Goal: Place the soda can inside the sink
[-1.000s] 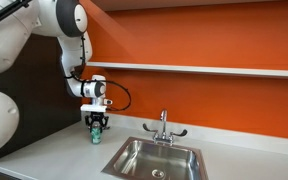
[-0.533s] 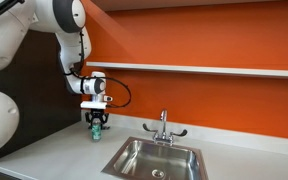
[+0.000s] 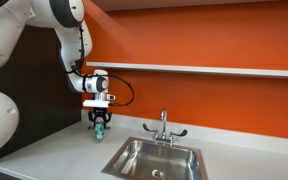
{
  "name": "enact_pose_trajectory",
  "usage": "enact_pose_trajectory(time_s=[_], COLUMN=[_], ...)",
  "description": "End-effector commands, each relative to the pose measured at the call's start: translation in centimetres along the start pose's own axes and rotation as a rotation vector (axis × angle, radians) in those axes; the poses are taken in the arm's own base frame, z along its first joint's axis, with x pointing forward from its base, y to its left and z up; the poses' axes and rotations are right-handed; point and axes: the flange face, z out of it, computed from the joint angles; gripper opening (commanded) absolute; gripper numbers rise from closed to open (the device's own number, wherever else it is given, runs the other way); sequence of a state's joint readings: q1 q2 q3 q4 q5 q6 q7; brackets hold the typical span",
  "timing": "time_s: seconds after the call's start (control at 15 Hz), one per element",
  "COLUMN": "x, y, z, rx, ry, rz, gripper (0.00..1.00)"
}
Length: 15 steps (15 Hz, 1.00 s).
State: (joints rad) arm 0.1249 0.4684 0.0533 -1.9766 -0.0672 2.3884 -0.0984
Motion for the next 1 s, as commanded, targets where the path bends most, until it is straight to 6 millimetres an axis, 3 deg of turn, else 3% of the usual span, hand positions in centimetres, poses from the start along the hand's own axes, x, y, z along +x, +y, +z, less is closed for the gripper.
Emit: enact_pose_trajectory(time_s=[0.0, 0.33, 0.93], x=[-1.7, -3.5, -8.4], y=[1.9, 4.7, 10.4], z=[-1.7, -1.9, -1.3], rx=[-0.017, -0.021, -0.016], ry=[0.005, 0.008, 0.02], rz=[0.05, 0.118, 0.268], gripper=[0.38, 0.38, 0.38])
